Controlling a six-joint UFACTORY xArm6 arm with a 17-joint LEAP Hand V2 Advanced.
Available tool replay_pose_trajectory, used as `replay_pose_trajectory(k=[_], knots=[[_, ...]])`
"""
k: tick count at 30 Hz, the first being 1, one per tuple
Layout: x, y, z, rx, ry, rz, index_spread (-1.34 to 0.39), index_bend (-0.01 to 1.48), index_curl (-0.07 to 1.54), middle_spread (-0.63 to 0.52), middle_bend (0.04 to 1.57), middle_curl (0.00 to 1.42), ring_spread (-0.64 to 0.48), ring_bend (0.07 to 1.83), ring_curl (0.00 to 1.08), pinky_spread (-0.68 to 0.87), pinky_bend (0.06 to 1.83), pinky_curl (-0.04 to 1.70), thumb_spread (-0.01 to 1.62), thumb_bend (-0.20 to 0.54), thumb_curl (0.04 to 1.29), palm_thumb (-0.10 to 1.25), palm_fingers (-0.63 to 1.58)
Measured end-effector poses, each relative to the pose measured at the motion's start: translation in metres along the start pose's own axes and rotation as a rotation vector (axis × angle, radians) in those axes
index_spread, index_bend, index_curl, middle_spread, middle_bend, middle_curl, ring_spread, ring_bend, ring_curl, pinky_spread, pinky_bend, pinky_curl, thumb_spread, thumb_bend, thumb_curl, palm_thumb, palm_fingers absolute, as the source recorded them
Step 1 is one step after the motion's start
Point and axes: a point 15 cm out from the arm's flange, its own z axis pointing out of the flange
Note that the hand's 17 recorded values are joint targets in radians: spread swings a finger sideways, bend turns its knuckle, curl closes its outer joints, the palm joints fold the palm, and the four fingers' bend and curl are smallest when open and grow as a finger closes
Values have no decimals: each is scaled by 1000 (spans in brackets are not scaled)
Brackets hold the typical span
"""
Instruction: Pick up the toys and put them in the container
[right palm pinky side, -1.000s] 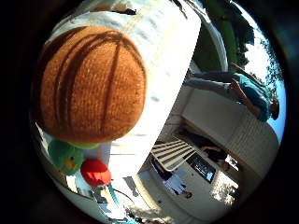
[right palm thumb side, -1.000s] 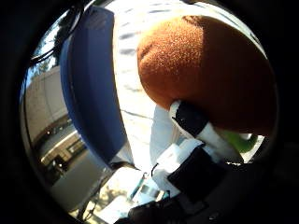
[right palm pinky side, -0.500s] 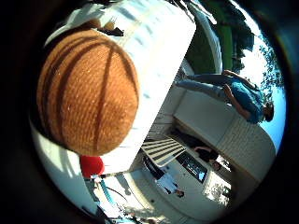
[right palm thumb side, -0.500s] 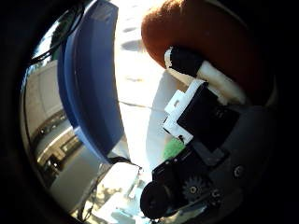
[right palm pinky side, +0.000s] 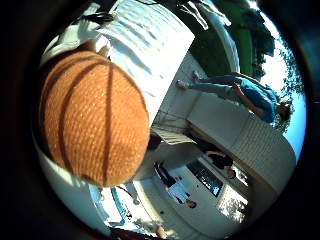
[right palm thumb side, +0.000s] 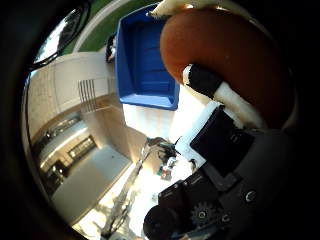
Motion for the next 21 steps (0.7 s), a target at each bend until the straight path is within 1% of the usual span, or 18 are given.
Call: replay_pose_trajectory(k=[3, 6, 7, 11, 13, 15, 17, 19, 21], knots=[[-38, -12, -22, 84, -86, -60, -972, 653, 78, -249, 1150, 1046, -107, 1390, 830, 148, 1581, 629, 1128, -8, 662, 1003, 922], [-64, -42, -36, 195, -121, -89, -997, 687, 71, -246, 1161, 1057, -110, 1392, 836, 140, 1593, 648, 1126, -4, 682, 1023, 921], [-83, -69, -43, 273, -120, -109, -1008, 701, 66, -244, 1169, 1060, -111, 1391, 838, 136, 1596, 656, 1123, -7, 689, 1028, 923], [-120, -126, -40, 376, -129, -136, -1046, 763, 49, -238, 1181, 1074, -115, 1391, 844, 132, 1603, 684, 1110, -15, 720, 1022, 925], [-134, -159, -30, 418, -131, -136, -1057, 781, 40, -236, 1184, 1078, -116, 1392, 846, 131, 1606, 693, 1110, -21, 725, 1004, 921], [-144, -190, -16, 449, -133, -128, -1069, 805, 27, -233, 1185, 1082, -117, 1397, 849, 130, 1606, 705, 1108, -38, 726, 948, 912], [-148, -220, 6, 461, -128, -116, -1078, 842, 19, -234, 1182, 1087, -117, 1405, 853, 127, 1584, 720, 1116, -38, 716, 900, 885], [-148, -246, 26, 473, -126, -103, -1055, 890, 26, -234, 1161, 1085, -110, 1408, 848, 129, 1558, 727, 1130, -30, 703, 887, 886], [-142, -267, 50, 468, -124, -86, -1005, 960, 49, -223, 1120, 1065, -88, 1365, 819, 146, 1515, 712, 1145, -28, 686, 873, 932]])
